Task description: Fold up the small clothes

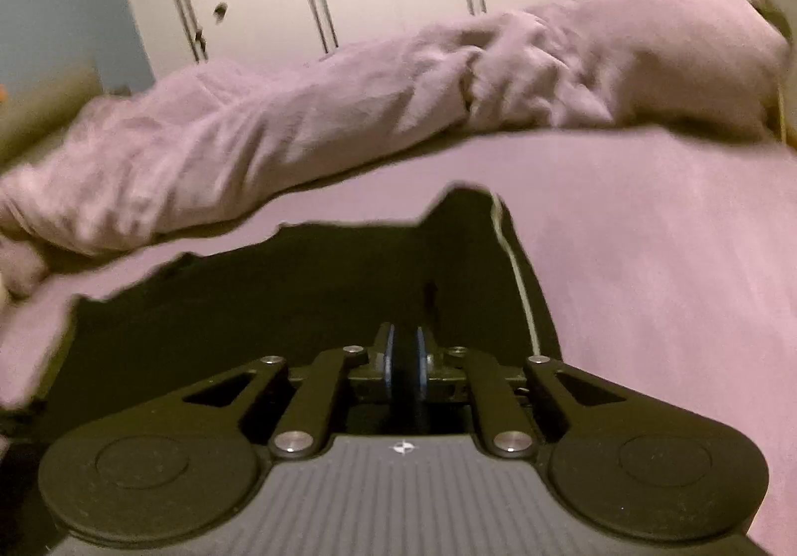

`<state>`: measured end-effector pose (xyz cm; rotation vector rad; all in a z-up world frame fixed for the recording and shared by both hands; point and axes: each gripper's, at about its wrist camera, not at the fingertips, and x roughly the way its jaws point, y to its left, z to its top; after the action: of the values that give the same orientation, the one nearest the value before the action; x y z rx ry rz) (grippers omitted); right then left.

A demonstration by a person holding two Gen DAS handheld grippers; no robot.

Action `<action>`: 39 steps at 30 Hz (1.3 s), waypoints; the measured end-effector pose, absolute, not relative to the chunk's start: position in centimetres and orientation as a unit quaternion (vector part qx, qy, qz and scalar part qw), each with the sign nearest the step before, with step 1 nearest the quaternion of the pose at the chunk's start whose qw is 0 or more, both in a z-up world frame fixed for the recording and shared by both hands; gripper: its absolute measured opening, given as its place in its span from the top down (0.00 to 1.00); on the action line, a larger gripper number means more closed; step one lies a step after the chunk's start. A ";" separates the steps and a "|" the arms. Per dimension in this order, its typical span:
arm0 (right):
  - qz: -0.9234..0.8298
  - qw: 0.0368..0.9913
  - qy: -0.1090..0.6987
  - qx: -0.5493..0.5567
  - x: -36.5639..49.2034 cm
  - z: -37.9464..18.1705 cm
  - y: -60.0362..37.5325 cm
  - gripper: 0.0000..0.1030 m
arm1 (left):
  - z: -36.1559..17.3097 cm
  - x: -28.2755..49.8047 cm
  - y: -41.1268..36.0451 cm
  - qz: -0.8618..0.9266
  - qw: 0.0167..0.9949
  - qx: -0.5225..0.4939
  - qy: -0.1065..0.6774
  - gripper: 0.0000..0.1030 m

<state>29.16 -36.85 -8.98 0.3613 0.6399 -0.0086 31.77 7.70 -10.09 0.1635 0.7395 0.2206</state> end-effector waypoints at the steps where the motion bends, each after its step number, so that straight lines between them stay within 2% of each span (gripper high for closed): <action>1: 0.001 0.927 0.307 0.216 26.8 -9.1 -37.5 0.77 | -10.0 30.2 8.2 0.108 0.924 0.071 0.361 0.00; 4: -0.013 0.892 0.306 0.331 20.8 -10.3 -39.2 0.75 | -9.8 25.6 9.0 0.128 0.917 0.078 0.369 0.00; 7: -0.038 0.872 0.312 0.376 15.4 -11.4 -39.7 0.72 | -9.7 21.1 10.1 0.133 0.913 0.073 0.380 0.00; 11: -0.074 0.861 0.355 0.358 10.3 -12.2 -39.8 0.71 | -9.4 16.7 11.6 0.122 0.905 0.044 0.405 0.00; 14: -0.073 0.868 0.358 0.336 6.8 -11.2 -39.7 0.71 | -9.3 14.0 12.8 0.112 0.900 0.020 0.420 0.00; 18: -0.066 0.867 0.369 0.329 1.8 -10.1 -39.9 0.50 | -9.2 10.3 14.5 0.094 0.897 -0.026 0.432 0.00; 23: -0.063 0.858 0.371 0.350 -3.6 -10.6 -40.7 0.50 | -10.3 7.4 16.3 0.087 0.884 -0.052 0.456 0.01; 26: -0.068 0.851 0.372 0.363 -4.8 -11.0 -41.3 0.50 | -11.0 6.7 17.1 0.070 0.871 -0.055 0.482 0.01; 30: -0.073 0.861 0.371 0.340 -4.9 -10.5 -41.8 0.50 | -11.1 6.1 18.3 0.058 0.871 -0.087 0.479 0.01; 36: -0.053 0.843 0.386 0.372 -3.8 -13.4 -42.5 0.49 | -11.5 6.7 18.8 0.049 0.871 -0.108 0.478 0.01; 39: -0.047 0.845 0.381 0.372 -3.7 -13.6 -42.4 0.48 | -11.5 6.7 18.6 0.042 0.869 -0.104 0.482 0.06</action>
<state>-3.67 -42.39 -13.62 0.7844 0.8036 -0.0985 6.70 18.55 -11.49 -0.2179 1.0075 0.0875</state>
